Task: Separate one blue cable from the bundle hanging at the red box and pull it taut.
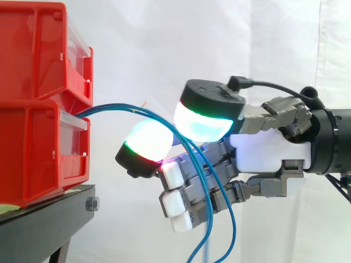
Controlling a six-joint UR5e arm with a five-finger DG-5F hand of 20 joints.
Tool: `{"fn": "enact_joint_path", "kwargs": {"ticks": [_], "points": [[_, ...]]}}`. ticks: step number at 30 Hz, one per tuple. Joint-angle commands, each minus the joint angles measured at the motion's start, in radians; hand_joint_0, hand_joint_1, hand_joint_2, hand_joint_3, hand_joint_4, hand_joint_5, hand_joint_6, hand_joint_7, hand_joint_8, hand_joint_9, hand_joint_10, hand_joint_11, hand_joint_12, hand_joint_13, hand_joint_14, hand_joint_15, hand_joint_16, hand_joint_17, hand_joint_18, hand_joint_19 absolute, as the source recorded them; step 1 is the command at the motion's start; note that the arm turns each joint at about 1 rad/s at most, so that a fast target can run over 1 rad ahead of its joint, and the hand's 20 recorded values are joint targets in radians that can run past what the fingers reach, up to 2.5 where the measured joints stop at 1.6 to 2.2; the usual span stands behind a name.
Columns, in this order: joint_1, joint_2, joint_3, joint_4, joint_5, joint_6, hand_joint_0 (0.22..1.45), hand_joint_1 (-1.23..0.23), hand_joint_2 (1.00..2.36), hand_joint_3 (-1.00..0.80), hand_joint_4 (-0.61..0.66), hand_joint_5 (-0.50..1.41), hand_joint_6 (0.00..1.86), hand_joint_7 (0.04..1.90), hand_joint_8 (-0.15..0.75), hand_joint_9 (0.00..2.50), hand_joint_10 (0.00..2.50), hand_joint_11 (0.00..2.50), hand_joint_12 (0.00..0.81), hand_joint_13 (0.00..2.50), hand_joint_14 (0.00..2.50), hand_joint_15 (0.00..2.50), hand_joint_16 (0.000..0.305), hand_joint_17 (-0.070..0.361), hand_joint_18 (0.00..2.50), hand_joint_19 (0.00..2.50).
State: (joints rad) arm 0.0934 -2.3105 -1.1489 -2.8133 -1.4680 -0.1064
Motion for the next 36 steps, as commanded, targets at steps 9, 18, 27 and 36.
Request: {"fn": "enact_joint_path", "kwargs": {"ticks": [9, 18, 27, 36], "points": [[-0.001, 0.0, 0.0, 0.0, 0.003, -0.001, 0.61, -0.58, 1.0, -0.48, 0.16, -0.16, 0.87, 0.98, 0.322, 0.94, 0.02, 0.61, 0.346, 0.89, 0.01, 0.41, 0.036, 0.081, 0.78, 0.33], [0.0, 0.0, 0.0, 0.0, 0.003, -0.001, 0.61, -0.79, 1.01, -0.23, 0.1, -0.17, 0.88, 0.97, 0.334, 0.91, 0.01, 0.62, 0.371, 0.89, 0.01, 0.41, 0.04, 0.09, 0.79, 0.32], [0.0, 0.0, 0.0, 0.0, -0.002, -0.001, 0.69, -0.92, 1.01, -0.34, 0.12, -0.19, 0.9, 0.96, 0.319, 0.88, 0.01, 0.66, 0.368, 0.89, 0.01, 0.42, 0.041, 0.092, 0.82, 0.33], [0.0, 0.0, -0.002, 0.0, -0.002, -0.007, 0.6, -0.88, 1.0, -0.5, 0.15, -0.15, 0.91, 1.04, 0.326, 0.99, 0.02, 0.69, 0.367, 0.94, 0.02, 0.45, 0.039, 0.087, 0.86, 0.36]]}}
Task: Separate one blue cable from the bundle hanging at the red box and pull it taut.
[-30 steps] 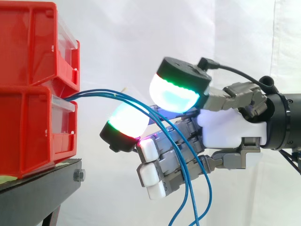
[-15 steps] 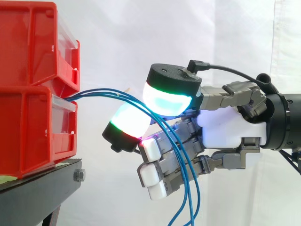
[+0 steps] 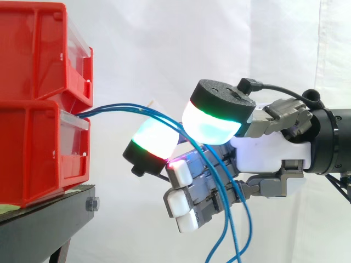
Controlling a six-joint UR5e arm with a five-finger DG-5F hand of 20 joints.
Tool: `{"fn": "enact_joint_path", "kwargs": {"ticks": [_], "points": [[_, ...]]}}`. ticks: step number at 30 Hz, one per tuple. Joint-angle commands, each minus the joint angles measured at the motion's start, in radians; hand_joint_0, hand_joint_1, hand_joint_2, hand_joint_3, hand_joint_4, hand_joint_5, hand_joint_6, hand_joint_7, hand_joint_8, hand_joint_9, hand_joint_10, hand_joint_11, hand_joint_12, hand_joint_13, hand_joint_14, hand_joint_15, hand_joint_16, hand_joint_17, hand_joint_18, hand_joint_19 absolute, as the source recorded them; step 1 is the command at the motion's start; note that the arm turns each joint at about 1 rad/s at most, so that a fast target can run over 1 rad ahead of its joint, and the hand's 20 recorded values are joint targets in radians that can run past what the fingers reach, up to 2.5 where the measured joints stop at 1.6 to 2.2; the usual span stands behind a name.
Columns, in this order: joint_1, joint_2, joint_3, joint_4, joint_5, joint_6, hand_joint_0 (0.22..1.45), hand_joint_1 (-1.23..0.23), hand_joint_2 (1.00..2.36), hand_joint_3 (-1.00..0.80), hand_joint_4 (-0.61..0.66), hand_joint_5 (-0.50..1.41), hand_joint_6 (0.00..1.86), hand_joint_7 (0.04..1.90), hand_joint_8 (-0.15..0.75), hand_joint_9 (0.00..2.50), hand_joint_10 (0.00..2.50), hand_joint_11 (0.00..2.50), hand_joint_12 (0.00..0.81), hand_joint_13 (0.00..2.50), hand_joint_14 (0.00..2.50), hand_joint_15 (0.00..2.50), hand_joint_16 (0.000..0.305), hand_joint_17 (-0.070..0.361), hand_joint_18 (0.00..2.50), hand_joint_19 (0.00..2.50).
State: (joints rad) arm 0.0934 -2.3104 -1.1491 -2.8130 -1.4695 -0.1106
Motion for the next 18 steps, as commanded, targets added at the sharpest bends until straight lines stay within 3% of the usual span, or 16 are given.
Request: {"fn": "enact_joint_path", "kwargs": {"ticks": [1, 6, 10, 15, 18], "points": [[0.0, -0.001, 0.0, 0.0, 0.0, -0.003, 0.58, -0.85, 1.0, -0.5, 0.15, -0.13, 0.89, 1.09, 0.326, 1.0, 0.02, 0.68, 0.366, 0.94, 0.02, 0.44, 0.039, 0.087, 0.86, 0.36], [0.0, 0.0, 0.0, 0.0, 0.0, -0.003, 0.58, -0.68, 1.0, -0.5, 0.12, -0.11, 0.87, 1.15, 0.329, 1.05, 0.02, 0.68, 0.35, 0.94, 0.02, 0.45, 0.037, 0.084, 0.86, 0.37], [0.0, 0.0, 0.0, 0.0, -0.002, -0.003, 0.61, -0.72, 1.0, -0.48, 0.1, -0.11, 0.87, 1.18, 0.326, 1.06, 0.02, 0.68, 0.348, 0.94, 0.02, 0.45, 0.036, 0.081, 0.85, 0.39], [0.0, 0.0, 0.0, 0.0, 0.0, -0.004, 0.62, -0.85, 1.01, -0.27, 0.08, -0.12, 0.88, 1.17, 0.327, 0.99, 0.02, 0.68, 0.361, 0.92, 0.02, 0.46, 0.037, 0.083, 0.85, 0.4], [0.0, 0.0, -0.001, 0.001, 0.0, -0.004, 0.66, -0.93, 1.02, -0.28, 0.05, -0.14, 0.9, 1.16, 0.324, 0.97, 0.02, 0.7, 0.366, 0.91, 0.02, 0.47, 0.038, 0.085, 0.84, 0.39]]}}
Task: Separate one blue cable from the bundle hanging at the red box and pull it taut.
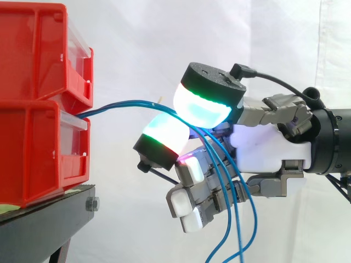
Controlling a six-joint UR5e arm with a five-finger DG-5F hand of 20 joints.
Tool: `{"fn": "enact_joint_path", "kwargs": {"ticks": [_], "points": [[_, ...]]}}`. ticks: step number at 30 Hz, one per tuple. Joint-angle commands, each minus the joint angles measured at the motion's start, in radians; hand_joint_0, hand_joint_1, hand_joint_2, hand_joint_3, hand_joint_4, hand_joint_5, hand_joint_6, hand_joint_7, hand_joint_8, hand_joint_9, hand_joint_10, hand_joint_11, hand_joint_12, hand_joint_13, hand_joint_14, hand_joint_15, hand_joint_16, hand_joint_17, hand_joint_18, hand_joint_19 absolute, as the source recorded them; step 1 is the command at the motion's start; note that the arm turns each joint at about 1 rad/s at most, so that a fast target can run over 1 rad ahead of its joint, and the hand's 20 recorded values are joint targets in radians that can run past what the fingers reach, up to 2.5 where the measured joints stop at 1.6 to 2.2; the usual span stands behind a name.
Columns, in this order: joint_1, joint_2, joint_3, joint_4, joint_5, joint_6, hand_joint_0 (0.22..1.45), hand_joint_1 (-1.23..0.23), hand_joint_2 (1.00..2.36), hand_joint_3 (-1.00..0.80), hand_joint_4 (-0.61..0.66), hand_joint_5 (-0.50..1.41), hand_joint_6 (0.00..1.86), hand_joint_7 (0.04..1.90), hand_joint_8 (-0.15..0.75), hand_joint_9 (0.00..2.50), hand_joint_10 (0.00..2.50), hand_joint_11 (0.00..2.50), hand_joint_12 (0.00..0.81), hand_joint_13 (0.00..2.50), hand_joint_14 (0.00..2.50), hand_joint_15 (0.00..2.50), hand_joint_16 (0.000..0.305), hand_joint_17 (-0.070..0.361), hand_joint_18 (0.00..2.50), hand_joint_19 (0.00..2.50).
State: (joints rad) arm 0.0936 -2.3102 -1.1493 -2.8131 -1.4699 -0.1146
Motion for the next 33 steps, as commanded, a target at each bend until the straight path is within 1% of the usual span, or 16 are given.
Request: {"fn": "enact_joint_path", "kwargs": {"ticks": [1, 3, 5, 10, 11, 13, 14, 15, 17, 18, 20, 21, 24, 27, 31, 33], "points": [[0.0, 0.0, -0.001, 0.0, 0.0, 0.0, 0.67, -0.94, 1.01, -0.32, 0.06, -0.15, 0.9, 1.14, 0.324, 0.96, 0.02, 0.69, 0.369, 0.91, 0.02, 0.47, 0.038, 0.086, 0.84, 0.38], [0.0, 0.0, -0.001, 0.0, 0.0, 0.0, 0.68, -0.97, 1.0, -0.49, 0.1, -0.15, 0.91, 1.12, 0.322, 0.95, 0.02, 0.71, 0.368, 0.91, 0.02, 0.47, 0.038, 0.086, 0.85, 0.38], [0.0, -0.001, 0.0, 0.0, 0.0, 0.0, 0.66, -0.94, 1.0, -0.5, 0.12, -0.15, 0.91, 1.11, 0.322, 0.96, 0.02, 0.7, 0.367, 0.91, 0.02, 0.47, 0.038, 0.086, 0.85, 0.39], [0.0, -0.001, 0.0, 0.0, 0.0, -0.008, 0.53, -0.81, 1.0, -0.5, 0.14, -0.14, 0.9, 1.08, 0.33, 0.98, 0.02, 0.69, 0.371, 0.92, 0.02, 0.47, 0.04, 0.091, 0.87, 0.4], [0.0, 0.0, -0.001, 0.001, 0.0, -0.008, 0.53, -0.8, 1.0, -0.5, 0.14, -0.14, 0.9, 1.07, 0.332, 0.98, 0.02, 0.69, 0.372, 0.92, 0.02, 0.47, 0.04, 0.091, 0.87, 0.4], [-0.002, -0.001, -0.001, 0.0, 0.0, -0.01, 0.53, -0.7, 1.0, -0.5, 0.14, -0.13, 0.89, 1.06, 0.332, 0.99, 0.02, 0.68, 0.364, 0.92, 0.02, 0.47, 0.04, 0.089, 0.87, 0.4], [0.0, -0.001, -0.001, 0.0, 0.0, -0.01, 0.53, -0.69, 1.0, -0.5, 0.14, -0.13, 0.88, 1.07, 0.332, 0.99, 0.02, 0.67, 0.363, 0.92, 0.02, 0.47, 0.039, 0.089, 0.86, 0.41], [0.0, 0.0, -0.001, -0.003, 0.0, -0.01, 0.55, -0.64, 1.0, -0.5, 0.14, -0.13, 0.88, 1.08, 0.329, 0.99, 0.02, 0.68, 0.356, 0.91, 0.02, 0.47, 0.038, 0.086, 0.86, 0.41], [0.0, -0.001, -0.001, -0.003, 0.0, -0.01, 0.59, -0.62, 1.0, -0.5, 0.13, -0.13, 0.87, 1.1, 0.323, 0.99, 0.02, 0.67, 0.346, 0.91, 0.02, 0.47, 0.037, 0.083, 0.84, 0.43], [0.0, 0.0, -0.001, -0.003, 0.0, -0.01, 0.61, -0.64, 1.0, -0.5, 0.11, -0.13, 0.87, 1.12, 0.323, 0.99, 0.02, 0.68, 0.343, 0.9, 0.02, 0.48, 0.037, 0.082, 0.84, 0.43], [0.0, 0.0, -0.001, -0.002, 0.002, -0.01, 0.61, -0.69, 1.01, -0.41, 0.11, -0.13, 0.87, 1.15, 0.329, 0.99, 0.02, 0.68, 0.341, 0.9, 0.02, 0.48, 0.036, 0.082, 0.83, 0.44], [0.0, -0.001, -0.001, -0.002, 0.002, -0.01, 0.61, -0.74, 1.01, -0.32, 0.1, -0.13, 0.87, 1.16, 0.33, 0.99, 0.02, 0.68, 0.342, 0.89, 0.02, 0.48, 0.037, 0.082, 0.83, 0.43], [0.0, 0.0, -0.001, 0.0, 0.005, -0.01, 0.61, -0.81, 1.02, -0.23, 0.07, -0.13, 0.87, 1.19, 0.333, 0.97, 0.02, 0.69, 0.348, 0.89, 0.02, 0.48, 0.038, 0.085, 0.84, 0.43], [0.0, 0.0, 0.0, 0.0, 0.005, -0.01, 0.65, -0.89, 1.02, -0.2, 0.01, -0.15, 0.89, 1.2, 0.33, 0.94, 0.02, 0.69, 0.353, 0.88, 0.02, 0.48, 0.038, 0.085, 0.83, 0.42], [0.0, -0.001, -0.001, -0.002, 0.005, -0.014, 0.7, -0.95, 1.01, -0.3, 0.01, -0.15, 0.9, 1.18, 0.32, 0.93, 0.02, 0.7, 0.356, 0.87, 0.02, 0.48, 0.039, 0.088, 0.84, 0.41], [0.0, 0.0, -0.001, -0.002, 0.006, -0.017, 0.74, -0.97, 1.0, -0.48, 0.05, -0.16, 0.91, 1.17, 0.315, 0.93, 0.02, 0.71, 0.355, 0.87, 0.02, 0.47, 0.039, 0.088, 0.84, 0.41]]}}
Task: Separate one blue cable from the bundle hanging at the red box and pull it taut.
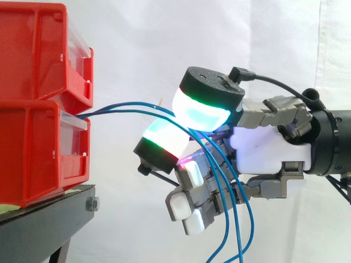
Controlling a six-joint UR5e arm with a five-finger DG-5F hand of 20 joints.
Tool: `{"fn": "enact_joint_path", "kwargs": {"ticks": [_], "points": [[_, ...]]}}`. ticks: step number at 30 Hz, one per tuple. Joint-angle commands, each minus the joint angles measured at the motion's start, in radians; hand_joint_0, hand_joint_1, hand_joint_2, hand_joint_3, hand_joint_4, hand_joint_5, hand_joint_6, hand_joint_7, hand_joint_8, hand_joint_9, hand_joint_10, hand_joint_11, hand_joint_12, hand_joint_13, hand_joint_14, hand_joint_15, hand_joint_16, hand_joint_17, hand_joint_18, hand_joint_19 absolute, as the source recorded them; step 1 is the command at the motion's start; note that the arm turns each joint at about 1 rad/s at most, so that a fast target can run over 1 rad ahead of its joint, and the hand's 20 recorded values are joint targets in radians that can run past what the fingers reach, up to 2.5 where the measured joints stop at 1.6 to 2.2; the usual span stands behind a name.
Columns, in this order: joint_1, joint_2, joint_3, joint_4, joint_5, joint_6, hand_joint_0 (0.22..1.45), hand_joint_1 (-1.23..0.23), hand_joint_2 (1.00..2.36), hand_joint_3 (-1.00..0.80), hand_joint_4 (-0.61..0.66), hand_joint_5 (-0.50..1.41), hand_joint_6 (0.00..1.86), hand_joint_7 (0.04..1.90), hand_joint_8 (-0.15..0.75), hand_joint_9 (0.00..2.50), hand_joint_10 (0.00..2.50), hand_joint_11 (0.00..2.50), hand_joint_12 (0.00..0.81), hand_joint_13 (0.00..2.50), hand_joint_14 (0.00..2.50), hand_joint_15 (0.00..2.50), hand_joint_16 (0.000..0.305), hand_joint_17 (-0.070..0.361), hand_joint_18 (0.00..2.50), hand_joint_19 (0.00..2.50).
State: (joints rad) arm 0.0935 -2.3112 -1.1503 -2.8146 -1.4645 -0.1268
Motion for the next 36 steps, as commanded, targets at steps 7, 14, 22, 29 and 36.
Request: {"fn": "enact_joint_path", "kwargs": {"ticks": [7, 14, 22, 29, 36], "points": [[0.0, 0.001, 0.0, -0.003, 0.001, -0.013, 0.51, -0.86, 1.0, -0.5, 0.11, -0.13, 0.9, 1.1, 0.327, 0.99, 0.02, 0.7, 0.356, 0.87, 0.02, 0.48, 0.042, 0.095, 0.88, 0.43], [0.0, 0.001, 0.0, -0.013, 0.001, -0.017, 0.59, -0.52, 1.0, -0.5, 0.09, -0.12, 0.86, 1.12, 0.316, 0.99, 0.02, 0.68, 0.319, 0.85, 0.02, 0.49, 0.035, 0.078, 0.81, 0.48], [0.0, 0.001, -0.002, -0.013, 0.001, -0.025, 0.58, -0.76, 1.01, -0.15, 0.08, -0.13, 0.88, 1.16, 0.353, 0.98, 0.02, 0.66, 0.358, 0.87, 0.02, 0.48, 0.041, 0.092, 0.84, 0.44], [0.0, -0.001, -0.002, -0.013, 0.001, -0.025, 0.63, -0.88, 1.02, -0.11, -0.01, -0.16, 0.91, 1.21, 0.328, 0.92, 0.02, 0.69, 0.346, 0.84, 0.02, 0.5, 0.038, 0.087, 0.83, 0.45], [-0.001, -0.001, -0.002, -0.014, 0.001, -0.034, 0.74, -0.97, 1.0, -0.5, 0.06, -0.17, 0.92, 1.13, 0.314, 0.91, 0.02, 0.69, 0.356, 0.85, 0.02, 0.49, 0.04, 0.091, 0.85, 0.43]]}}
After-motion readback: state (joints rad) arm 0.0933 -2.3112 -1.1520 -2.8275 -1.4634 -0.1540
